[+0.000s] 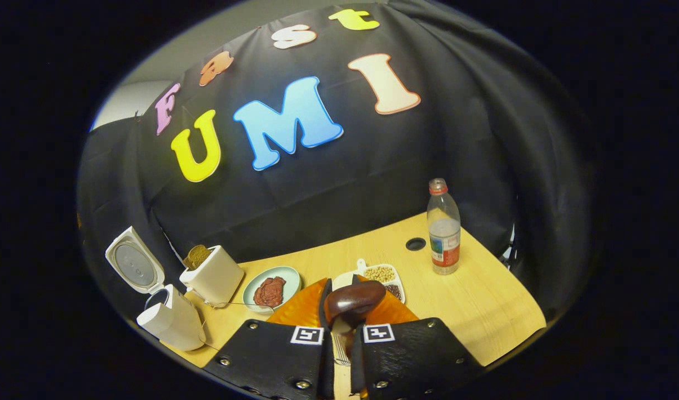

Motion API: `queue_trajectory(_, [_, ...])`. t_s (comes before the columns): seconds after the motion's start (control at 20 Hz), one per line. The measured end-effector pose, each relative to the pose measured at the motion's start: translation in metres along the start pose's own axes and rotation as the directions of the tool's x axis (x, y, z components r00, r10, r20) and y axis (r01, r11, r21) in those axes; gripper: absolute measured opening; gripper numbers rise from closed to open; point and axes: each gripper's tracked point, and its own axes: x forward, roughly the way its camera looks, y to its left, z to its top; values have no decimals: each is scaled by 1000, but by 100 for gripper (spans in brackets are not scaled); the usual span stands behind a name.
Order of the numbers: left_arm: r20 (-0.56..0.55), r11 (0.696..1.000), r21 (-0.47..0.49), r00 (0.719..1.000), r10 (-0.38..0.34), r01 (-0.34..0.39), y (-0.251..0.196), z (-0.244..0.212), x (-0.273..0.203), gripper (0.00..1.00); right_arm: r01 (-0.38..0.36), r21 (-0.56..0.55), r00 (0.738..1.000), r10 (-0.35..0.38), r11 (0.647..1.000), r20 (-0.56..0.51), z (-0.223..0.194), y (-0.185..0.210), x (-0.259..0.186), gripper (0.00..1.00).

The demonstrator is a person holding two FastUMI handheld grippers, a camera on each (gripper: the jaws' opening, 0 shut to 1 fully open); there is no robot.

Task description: Close the left gripper, press the button to open the rice cooker; take a wooden spoon from the chopstick holder with the right hand, scoop a spoonful of rice and pour it into the rice cooker, then put the wooden spoon back into the chopstick holder.

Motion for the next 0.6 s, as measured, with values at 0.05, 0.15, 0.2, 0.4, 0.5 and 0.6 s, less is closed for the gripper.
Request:
queue_trajectory(0.05, [1,1000,-8,1000,4,-4,5,-2,-1,98,-21,-10,1000,21,1000,14,11,13,-6,12])
queue_trajectory(0.15, [0,1000,-30,1000,7,-7,13,-4,-1,98,-69,-14,997,69,998,28,27,39,-15,12])
queue_trajectory(0.2, [1,999,-31,1000,10,-10,17,-4,0,98,-99,-14,994,99,995,37,36,55,-19,12])
queue_trajectory(0.4, [-27,1000,-23,1000,-1,1,28,-15,0,98,-183,-41,981,185,982,51,52,110,-19,12])
queue_trajectory(0.5, [-24,1000,-18,1000,2,-2,36,-14,1,96,-215,-56,975,217,975,35,46,134,-14,12])
queue_trajectory(0.6, [-19,1000,-9,1000,1,-1,41,-11,-2,96,-245,-51,969,245,968,10,34,154,-7,12])
